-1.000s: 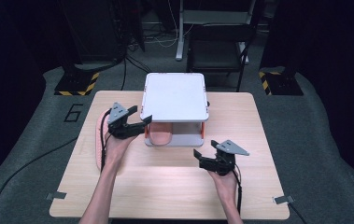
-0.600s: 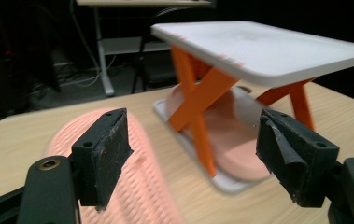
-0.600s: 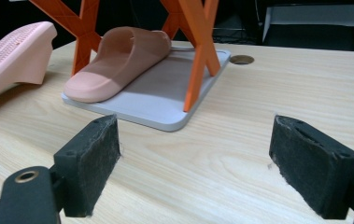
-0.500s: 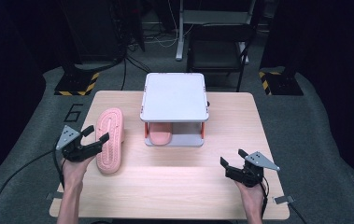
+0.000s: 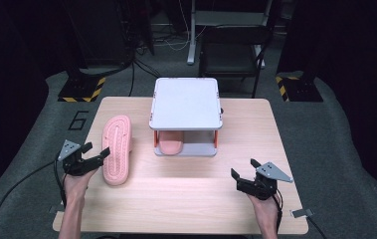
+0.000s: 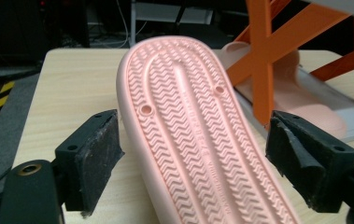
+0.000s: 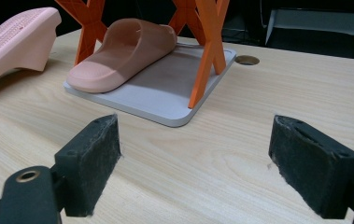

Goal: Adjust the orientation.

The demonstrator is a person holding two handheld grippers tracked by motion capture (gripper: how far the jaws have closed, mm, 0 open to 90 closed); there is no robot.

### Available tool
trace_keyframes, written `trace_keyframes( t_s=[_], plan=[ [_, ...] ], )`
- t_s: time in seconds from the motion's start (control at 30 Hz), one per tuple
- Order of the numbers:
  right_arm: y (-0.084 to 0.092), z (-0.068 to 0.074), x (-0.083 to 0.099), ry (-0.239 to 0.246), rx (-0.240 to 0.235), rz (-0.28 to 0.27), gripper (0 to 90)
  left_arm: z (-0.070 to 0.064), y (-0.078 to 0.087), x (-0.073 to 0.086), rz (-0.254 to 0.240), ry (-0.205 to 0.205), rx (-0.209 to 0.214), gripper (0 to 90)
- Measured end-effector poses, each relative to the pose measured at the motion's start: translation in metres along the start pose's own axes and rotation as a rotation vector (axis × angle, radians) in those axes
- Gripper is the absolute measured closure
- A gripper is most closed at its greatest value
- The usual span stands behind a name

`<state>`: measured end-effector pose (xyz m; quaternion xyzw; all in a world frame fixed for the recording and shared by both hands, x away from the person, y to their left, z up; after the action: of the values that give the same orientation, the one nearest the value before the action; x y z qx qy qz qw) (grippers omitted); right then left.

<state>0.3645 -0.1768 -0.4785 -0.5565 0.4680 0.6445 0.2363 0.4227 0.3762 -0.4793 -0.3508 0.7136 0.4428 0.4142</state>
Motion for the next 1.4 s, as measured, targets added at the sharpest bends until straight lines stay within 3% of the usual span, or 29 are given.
trace_keyframes(
  t_s=[0.4, 0.47, 0.53, 0.6, 0.73, 0.8, 0.97, 1.23, 1.4],
  plan=[
    [0.001, 0.002, 0.001, 0.013, -0.006, -0.001, 16.4, -0.008, -0.026, 0.019, 0.085, 0.046, -0.091, 4.5],
    [0.002, 0.002, 0.001, 0.009, -0.011, -0.005, 16.5, -0.015, -0.025, 0.020, 0.102, 0.048, -0.120, 0.1],
    [0.002, 0.002, 0.001, 0.008, -0.006, -0.007, 16.8, -0.026, -0.022, 0.022, 0.106, 0.034, -0.156, 0.0],
    [0.002, 0.002, 0.001, 0.008, -0.006, -0.006, 16.9, -0.035, -0.020, 0.026, 0.107, 0.044, -0.186, 0.0],
    [0.002, 0.005, 0.000, 0.015, -0.009, -0.010, 17.2, -0.051, -0.025, 0.035, 0.150, 0.013, -0.241, 0.0],
    [0.001, 0.006, 0.000, 0.014, -0.010, -0.014, 17.4, -0.057, -0.030, 0.038, 0.154, -0.019, -0.297, 0.0],
    [0.004, 0.002, 0.001, 0.009, 0.000, -0.013, 17.7, -0.061, -0.039, 0.034, 0.180, -0.044, -0.367, 0.0],
    [0.005, 0.000, 0.001, 0.002, 0.000, -0.015, 18.2, -0.055, -0.043, 0.032, 0.192, -0.021, -0.376, 0.0],
    [0.004, 0.002, 0.000, 0.003, -0.005, -0.017, 18.4, -0.051, -0.037, 0.033, 0.178, -0.004, -0.346, 0.0]
  ],
)
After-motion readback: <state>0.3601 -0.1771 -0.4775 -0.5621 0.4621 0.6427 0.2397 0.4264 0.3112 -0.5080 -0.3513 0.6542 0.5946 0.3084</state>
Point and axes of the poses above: each handheld gripper's, and its own axes: y roughly backward along the jaws, x roughly out of its underside, z roughly to its left, the point moved 2 cm from there along -y, roughly forward along the jaws, and after that the axes turned 7 degrees about y, right-handed, at the moved point
